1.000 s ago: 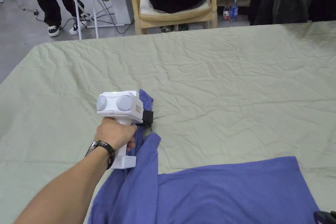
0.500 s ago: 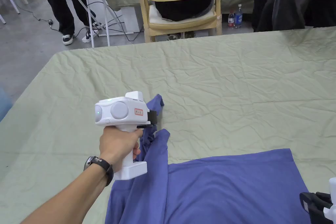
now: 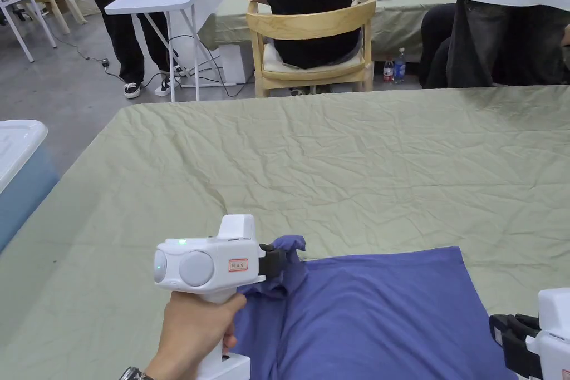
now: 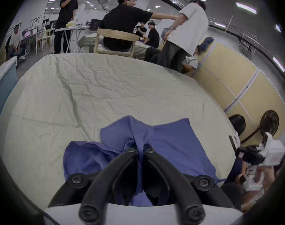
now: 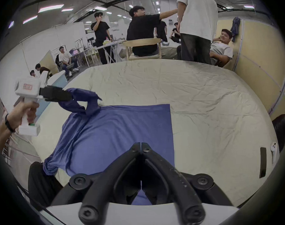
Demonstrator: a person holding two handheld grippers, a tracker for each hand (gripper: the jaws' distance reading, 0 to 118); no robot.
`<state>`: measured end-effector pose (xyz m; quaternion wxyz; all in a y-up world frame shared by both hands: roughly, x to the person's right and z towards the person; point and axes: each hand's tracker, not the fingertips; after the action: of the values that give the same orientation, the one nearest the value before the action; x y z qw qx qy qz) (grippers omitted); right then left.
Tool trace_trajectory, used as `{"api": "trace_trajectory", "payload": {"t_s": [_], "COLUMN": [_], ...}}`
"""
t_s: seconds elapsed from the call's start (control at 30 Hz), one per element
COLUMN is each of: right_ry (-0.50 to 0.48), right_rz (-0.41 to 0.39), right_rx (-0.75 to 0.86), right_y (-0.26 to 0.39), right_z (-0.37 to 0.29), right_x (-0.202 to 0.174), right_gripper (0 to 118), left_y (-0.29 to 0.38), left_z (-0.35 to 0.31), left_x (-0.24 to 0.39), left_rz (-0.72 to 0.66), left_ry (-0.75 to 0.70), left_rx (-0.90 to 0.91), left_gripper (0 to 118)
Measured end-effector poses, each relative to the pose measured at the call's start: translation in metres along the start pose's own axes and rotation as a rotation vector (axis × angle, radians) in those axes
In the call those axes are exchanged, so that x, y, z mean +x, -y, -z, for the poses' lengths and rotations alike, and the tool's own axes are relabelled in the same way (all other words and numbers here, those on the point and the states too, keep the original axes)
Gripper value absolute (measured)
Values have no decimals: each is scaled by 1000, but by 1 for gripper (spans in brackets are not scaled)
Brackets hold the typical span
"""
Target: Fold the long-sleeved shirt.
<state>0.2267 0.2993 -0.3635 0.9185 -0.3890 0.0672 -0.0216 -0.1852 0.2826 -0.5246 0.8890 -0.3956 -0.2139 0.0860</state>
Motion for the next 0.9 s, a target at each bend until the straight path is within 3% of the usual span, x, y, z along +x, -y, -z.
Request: {"api": "trace_trajectory", "payload": {"t_s": [0.17,0.37,0.53,0.57,0.63,0.7,0.9], "right_ry": [-10,-27,-25,-26,-23,-24,-24], "right_rz": [11,24,30,31,31,28,18], "right_rx": [14,-1,-10,-14,-17,-21,4], "right_y": [10,15,15,15,15,14,6], "right_z": [-8,-4,1,2,3,4,-7], "right_x": [-5,-10,-9,-8,-9,-8,-13], "right_gripper": [1,1,1,1,1,1,1], "left_y": [53,101,105,103,100,96,88], "left_z": [4,55,63,63,50,33,-37], "left_x": [-5,-29,-32,-34,-22,-9,7], "left_rz": [24,-17,-40,-63,-92,-39,54], "left_ry": [-77,-185,-191,-172,-108,-183,-313], "left_rx": [-85,-265,-259,-255,-223,-159,7], "left_gripper": [4,4,10,15,53,74,74]}}
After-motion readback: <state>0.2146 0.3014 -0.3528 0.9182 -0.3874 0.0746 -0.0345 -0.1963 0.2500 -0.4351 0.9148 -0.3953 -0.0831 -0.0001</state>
